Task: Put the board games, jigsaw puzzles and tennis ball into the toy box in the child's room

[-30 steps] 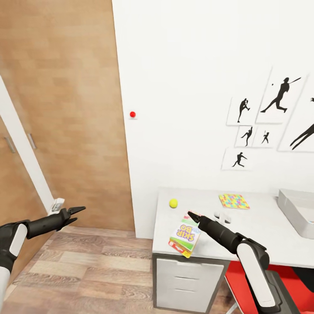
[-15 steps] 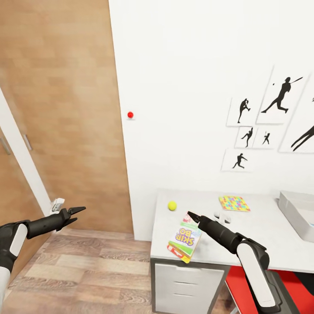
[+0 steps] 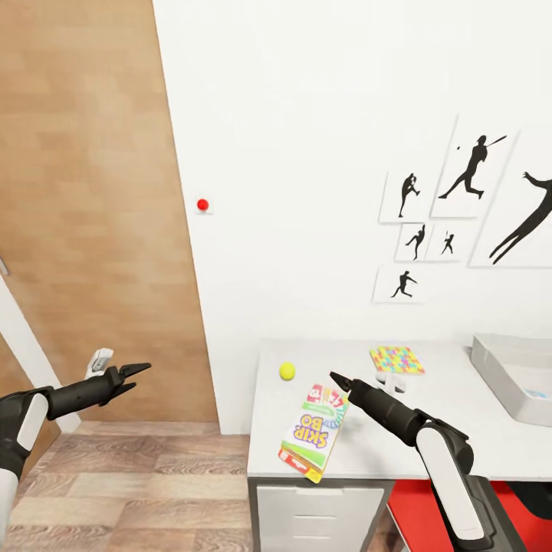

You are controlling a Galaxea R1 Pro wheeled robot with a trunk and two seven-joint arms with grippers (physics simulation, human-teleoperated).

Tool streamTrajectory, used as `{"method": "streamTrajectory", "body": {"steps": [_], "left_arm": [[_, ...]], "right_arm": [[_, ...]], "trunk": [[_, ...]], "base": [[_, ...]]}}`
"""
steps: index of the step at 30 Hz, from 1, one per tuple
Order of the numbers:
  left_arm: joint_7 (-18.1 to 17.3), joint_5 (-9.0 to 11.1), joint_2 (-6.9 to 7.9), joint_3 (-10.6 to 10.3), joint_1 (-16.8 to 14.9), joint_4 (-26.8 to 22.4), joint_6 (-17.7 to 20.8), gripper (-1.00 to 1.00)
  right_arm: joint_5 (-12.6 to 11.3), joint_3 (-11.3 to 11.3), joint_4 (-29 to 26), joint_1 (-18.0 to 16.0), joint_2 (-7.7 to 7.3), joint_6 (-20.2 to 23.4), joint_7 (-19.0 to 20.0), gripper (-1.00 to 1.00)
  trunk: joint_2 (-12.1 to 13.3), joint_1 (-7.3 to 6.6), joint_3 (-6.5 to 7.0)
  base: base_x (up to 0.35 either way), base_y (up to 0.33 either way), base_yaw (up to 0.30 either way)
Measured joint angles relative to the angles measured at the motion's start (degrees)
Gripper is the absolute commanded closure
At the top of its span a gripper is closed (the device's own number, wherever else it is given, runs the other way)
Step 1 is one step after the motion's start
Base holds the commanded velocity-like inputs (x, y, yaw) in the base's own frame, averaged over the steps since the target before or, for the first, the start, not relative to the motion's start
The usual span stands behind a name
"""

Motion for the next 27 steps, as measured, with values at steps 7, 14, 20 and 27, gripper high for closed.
{"method": "streamTrajectory", "body": {"steps": [7, 14, 20, 27], "left_arm": [[-0.19, -0.01, 0.02, 0.0, 0.0, 0.0, 0.0, -1.0], [-0.25, 0.0, 0.09, 0.0, 0.0, 0.0, 0.0, -1.0], [-0.32, 0.0, 0.09, 0.04, 0.0, 0.0, 0.0, -1.0], [-0.27, 0.01, 0.02, 0.02, 0.0, 0.0, 0.08, -1.0]], "right_arm": [[-0.01, 0.03, 0.0, 0.0, 0.06, 0.0, 0.01, -1.0], [0.0, 0.0, -0.17, 0.0, 0.06, -0.12, 0.02, -1.0], [-0.05, 0.07, -0.25, 0.0, 0.11, -0.09, -0.03, -1.0], [0.48, -0.2, -0.16, -0.84, 0.82, 0.28, -1.52, -1.0]], "trunk": [[0.0, 0.0, 0.0], [0.0, 0.01, 0.0], [0.0, 0.01, 0.0], [0.0, 0.01, 0.0]], "base": [[0.109, 0.0, -0.036], [0.016, 0.0, -0.01], [0.0, 0.0, 0.0], [0.0, 0.0, 0.0]]}}
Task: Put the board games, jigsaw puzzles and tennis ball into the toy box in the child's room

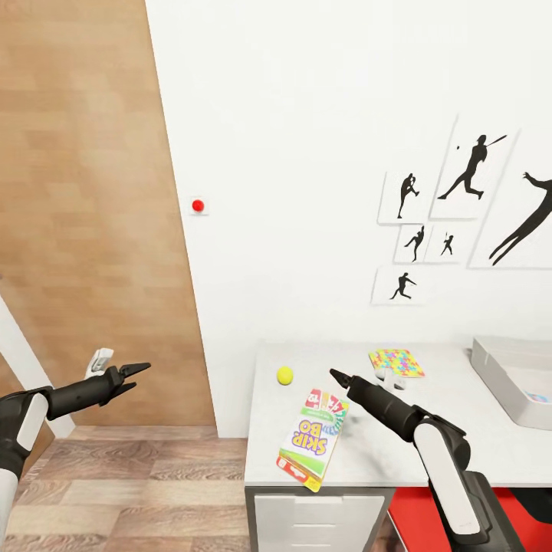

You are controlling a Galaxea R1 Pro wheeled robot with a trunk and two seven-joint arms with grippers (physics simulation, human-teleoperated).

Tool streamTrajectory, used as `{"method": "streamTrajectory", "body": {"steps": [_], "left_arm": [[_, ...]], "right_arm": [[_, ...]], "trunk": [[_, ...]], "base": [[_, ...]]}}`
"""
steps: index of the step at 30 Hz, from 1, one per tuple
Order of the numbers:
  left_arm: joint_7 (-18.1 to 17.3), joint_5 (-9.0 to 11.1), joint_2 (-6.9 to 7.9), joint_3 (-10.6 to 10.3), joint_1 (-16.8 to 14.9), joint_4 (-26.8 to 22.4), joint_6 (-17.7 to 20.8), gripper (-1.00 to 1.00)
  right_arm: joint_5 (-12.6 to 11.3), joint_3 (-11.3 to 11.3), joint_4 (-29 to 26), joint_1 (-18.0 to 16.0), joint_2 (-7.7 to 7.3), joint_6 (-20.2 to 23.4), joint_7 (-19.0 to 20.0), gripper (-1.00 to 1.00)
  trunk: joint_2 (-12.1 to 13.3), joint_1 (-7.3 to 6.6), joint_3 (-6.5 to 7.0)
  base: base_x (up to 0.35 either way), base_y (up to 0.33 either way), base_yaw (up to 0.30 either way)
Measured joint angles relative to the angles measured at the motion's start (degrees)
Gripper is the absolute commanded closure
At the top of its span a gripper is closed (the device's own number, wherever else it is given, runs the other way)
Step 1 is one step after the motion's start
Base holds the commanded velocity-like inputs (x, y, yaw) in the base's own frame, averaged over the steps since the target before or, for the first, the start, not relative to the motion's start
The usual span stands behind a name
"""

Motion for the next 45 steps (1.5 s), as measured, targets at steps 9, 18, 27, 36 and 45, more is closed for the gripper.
{"method": "streamTrajectory", "body": {"steps": [9, 18, 27, 36, 45], "left_arm": [[-0.06, 0.0, -0.01, -0.02, 0.0, 0.0, 0.06, -1.0], [-0.07, -0.01, 0.04, -0.02, -0.01, 0.01, 0.09, -1.0], [-0.07, -0.01, 0.06, -0.02, 0.0, 0.0, 0.1, -1.0], [-0.25, 0.0, 0.13, -0.02, 0.0, 0.0, 0.03, -1.0], [-0.62, -0.01, 0.34, -0.02, 0.0, 0.0, 0.01, -1.0]], "right_arm": [[-0.15, -0.13, 3.94, -12.32, 0.54, 6.04, -17.19, -1.0], [0.39, 0.1, 30.62, -33.18, 5.9, 8.76, -33.49, -1.0], [0.53, 0.19, 52.46, -42.63, 6.47, 3.01, -36.7, -1.0], [0.64, 0.42, 54.33, -43.11, 5.99, 2.03, -36.83, -1.0], [0.7, 0.43, 54.48, -43.07, 5.74, 1.41, -36.83, -1.0]], "trunk": [[0.0, 0.0, 0.0], [0.01, 0.0, 0.01], [0.0, 0.0, 0.0], [0.01, 0.0, -0.49], [0.01, 0.0, -1.33]], "base": [[0.0, 0.0, 0.0], [0.0, 0.0, 0.0], [0.0, 0.0, 0.0], [0.0, 0.0, 0.0], [0.0, 0.0, 0.0]]}}
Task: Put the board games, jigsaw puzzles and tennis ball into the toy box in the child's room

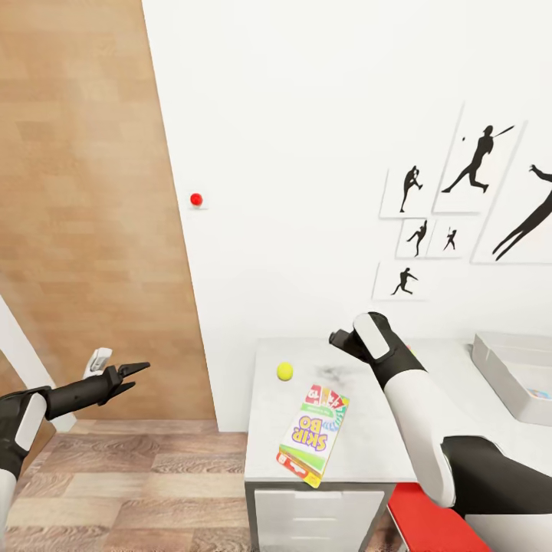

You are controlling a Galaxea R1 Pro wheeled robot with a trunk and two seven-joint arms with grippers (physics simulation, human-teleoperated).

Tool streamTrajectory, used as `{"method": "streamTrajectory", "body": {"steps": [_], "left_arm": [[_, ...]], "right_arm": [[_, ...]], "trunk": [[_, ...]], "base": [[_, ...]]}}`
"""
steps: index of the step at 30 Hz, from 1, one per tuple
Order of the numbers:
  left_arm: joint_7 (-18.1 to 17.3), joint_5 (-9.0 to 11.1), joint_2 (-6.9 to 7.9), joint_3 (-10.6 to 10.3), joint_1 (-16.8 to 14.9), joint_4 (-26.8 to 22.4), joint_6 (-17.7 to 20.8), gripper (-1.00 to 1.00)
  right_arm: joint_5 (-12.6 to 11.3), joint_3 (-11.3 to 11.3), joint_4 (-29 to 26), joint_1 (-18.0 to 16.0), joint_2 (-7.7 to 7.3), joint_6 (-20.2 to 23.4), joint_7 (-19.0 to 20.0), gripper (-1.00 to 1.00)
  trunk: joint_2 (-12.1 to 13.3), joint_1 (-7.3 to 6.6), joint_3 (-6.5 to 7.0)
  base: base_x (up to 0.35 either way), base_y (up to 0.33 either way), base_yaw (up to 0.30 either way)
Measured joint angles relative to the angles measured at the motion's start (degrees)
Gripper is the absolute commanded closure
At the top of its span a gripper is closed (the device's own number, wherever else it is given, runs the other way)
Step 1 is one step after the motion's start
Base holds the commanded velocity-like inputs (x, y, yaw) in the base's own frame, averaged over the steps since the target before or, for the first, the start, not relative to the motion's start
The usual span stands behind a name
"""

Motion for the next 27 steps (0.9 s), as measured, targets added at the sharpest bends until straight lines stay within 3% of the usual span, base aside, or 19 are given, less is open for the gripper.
{"method": "streamTrajectory", "body": {"steps": [10, 27], "left_arm": [[-4.56, -0.12, 0.14, 0.01, 0.0, -0.06, -0.01, -1.0], [-5.1, -0.16, 0.76, -0.07, 0.0, -0.09, -0.03, -1.0]], "right_arm": [[0.0, 0.0, 0.04, 0.0, -0.03, -0.62, 0.0, -1.0], [0.08, 0.0, 0.18, 0.04, -0.03, -0.71, 0.01, -1.0]], "trunk": [[0.0, 0.0, -0.94], [-0.01, 0.0, -2.55]], "base": [[0.0, 0.0, 0.0], [0.0, 0.0, 0.0]]}}
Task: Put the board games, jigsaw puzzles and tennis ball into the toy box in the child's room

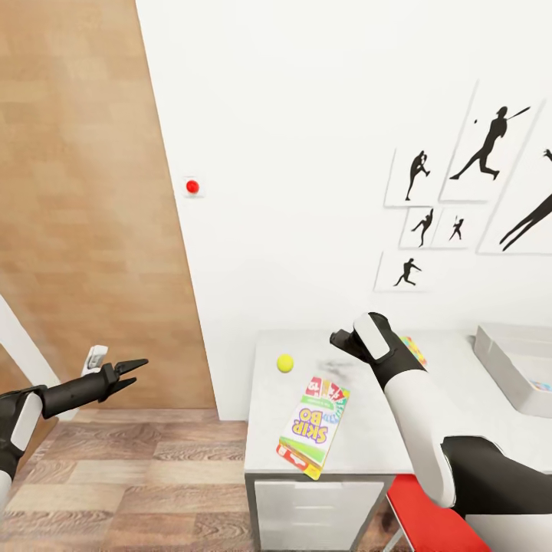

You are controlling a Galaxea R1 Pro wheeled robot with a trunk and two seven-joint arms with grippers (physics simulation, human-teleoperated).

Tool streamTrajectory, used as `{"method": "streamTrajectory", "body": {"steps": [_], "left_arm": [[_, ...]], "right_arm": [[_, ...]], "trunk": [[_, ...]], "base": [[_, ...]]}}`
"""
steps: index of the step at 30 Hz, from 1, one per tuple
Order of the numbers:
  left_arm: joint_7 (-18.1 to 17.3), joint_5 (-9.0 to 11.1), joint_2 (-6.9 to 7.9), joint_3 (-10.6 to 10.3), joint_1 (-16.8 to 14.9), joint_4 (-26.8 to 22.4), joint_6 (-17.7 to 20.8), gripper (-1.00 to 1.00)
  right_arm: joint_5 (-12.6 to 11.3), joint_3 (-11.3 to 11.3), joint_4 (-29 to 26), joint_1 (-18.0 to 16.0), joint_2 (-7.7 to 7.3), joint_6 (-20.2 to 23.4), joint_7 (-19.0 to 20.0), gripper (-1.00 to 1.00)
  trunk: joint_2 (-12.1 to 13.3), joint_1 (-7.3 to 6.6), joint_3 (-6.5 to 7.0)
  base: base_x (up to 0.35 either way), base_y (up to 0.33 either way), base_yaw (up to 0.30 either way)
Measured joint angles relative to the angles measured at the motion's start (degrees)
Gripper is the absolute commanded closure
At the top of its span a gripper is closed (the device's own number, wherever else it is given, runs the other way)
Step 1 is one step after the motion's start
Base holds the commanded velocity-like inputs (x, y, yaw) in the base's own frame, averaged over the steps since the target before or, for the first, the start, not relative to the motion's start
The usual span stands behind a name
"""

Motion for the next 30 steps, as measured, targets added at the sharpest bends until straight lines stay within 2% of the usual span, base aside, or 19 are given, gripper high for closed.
{"method": "streamTrajectory", "body": {"steps": [20, 30], "left_arm": [[0.06, 0.0, 0.1, 0.01, 0.0, 0.03, -0.08, -1.0], [0.0, 0.0, 0.75, 0.0, 0.0, 0.01, -0.08, -1.0]], "right_arm": [[-0.02, 0.04, 0.03, 0.0, -0.04, -1.01, 0.06, -1.0], [0.43, 0.0, 0.07, 0.0, 0.0, -1.02, 0.01, -1.0]], "trunk": [[0.0, 0.0, -1.89], [0.0, 0.0, -2.84]], "base": [[0.0, 0.0, 0.0], [0.0, 0.0, 0.0]]}}
